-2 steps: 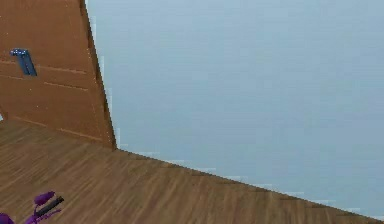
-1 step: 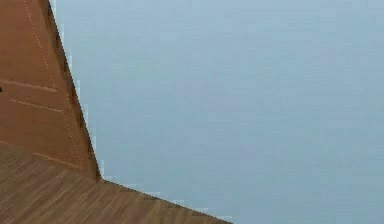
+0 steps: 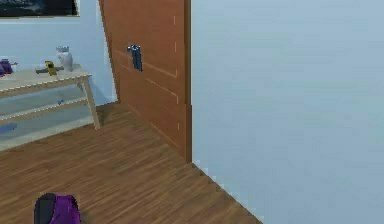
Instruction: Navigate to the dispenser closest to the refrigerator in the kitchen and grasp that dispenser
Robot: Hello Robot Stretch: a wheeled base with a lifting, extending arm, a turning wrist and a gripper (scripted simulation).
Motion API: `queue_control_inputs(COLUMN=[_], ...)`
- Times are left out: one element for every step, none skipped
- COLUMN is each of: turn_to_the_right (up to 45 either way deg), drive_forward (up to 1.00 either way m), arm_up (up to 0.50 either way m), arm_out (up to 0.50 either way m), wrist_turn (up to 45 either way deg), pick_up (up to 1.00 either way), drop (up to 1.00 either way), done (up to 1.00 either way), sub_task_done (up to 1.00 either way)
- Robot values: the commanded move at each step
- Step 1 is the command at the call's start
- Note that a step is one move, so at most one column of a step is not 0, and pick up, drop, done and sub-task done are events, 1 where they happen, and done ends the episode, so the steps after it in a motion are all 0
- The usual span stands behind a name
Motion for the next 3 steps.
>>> queue_control_inputs(turn_to_the_right=[0.0,-36.0,0.0], drive_forward=[0.75,0.0,0.9], arm_up=[0.0,0.0,0.0], arm_out=[0.0,0.0,0.0], wrist_turn=[0.0,0.0,0.0], pick_up=[0.0,0.0,0.0], drop=[0.0,0.0,0.0], done=[0.0,0.0,0.0], sub_task_done=[0.0,0.0,0.0])
